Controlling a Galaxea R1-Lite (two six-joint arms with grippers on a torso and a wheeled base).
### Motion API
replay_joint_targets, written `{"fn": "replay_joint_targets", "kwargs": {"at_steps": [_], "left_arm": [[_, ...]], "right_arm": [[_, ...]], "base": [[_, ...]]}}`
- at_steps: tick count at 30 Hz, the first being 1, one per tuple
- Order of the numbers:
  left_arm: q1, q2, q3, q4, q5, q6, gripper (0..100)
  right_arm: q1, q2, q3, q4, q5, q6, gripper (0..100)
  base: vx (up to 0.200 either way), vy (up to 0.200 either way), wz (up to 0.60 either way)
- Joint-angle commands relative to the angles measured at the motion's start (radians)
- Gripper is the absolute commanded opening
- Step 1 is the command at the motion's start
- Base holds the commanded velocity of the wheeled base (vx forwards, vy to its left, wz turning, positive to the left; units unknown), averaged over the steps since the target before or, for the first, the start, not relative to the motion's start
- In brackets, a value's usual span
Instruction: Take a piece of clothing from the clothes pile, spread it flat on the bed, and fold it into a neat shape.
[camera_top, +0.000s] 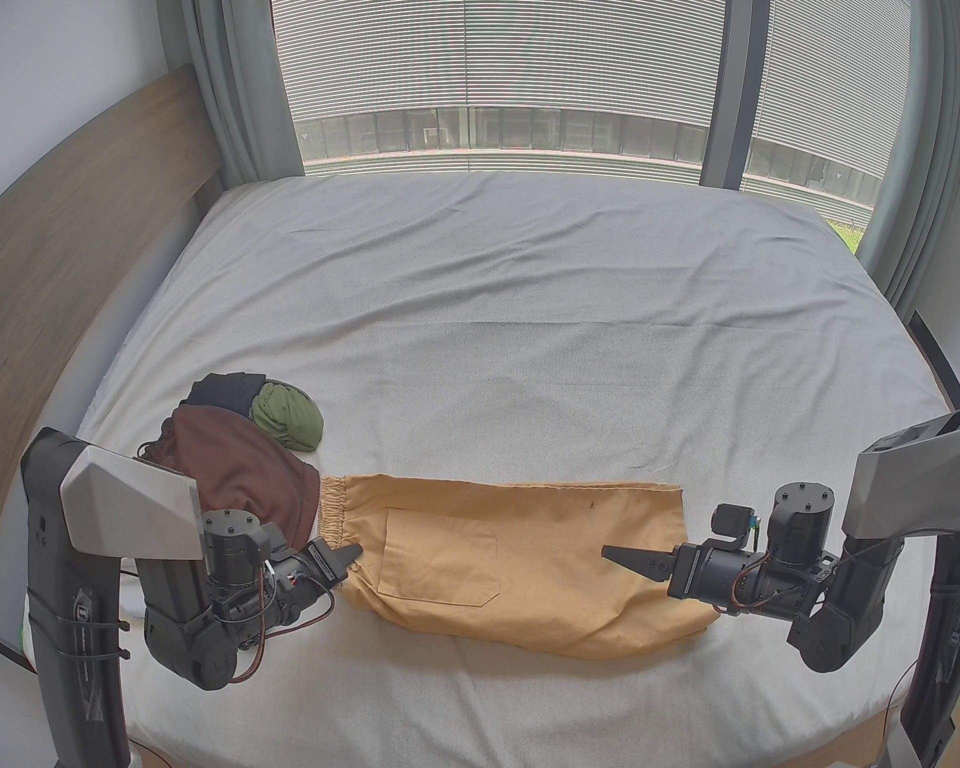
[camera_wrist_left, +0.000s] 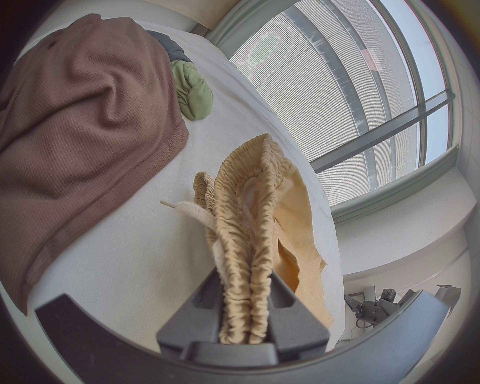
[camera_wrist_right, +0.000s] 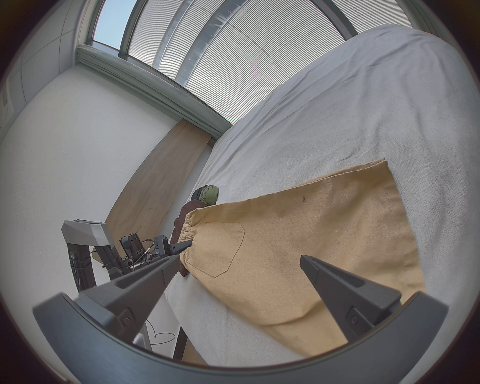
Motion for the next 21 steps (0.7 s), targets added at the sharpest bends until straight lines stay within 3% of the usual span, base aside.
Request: {"fn": "replay_joint_targets", "kwargs": {"at_steps": [1, 21], "left_arm": [[0.015, -0.007, 0.003, -0.002, 0.001, 0.0, 0], [0.092, -0.082, 0.095, 0.0, -0.049, 0.064, 0]], "right_arm": [[0.001, 0.002, 0.0, -0.001, 0.0, 0.0, 100], [0.002, 0.002, -0.001, -0.001, -0.002, 0.001, 100]], "base": [[0.0, 0.0, 0.0], [0.0, 0.0, 0.0]]}}
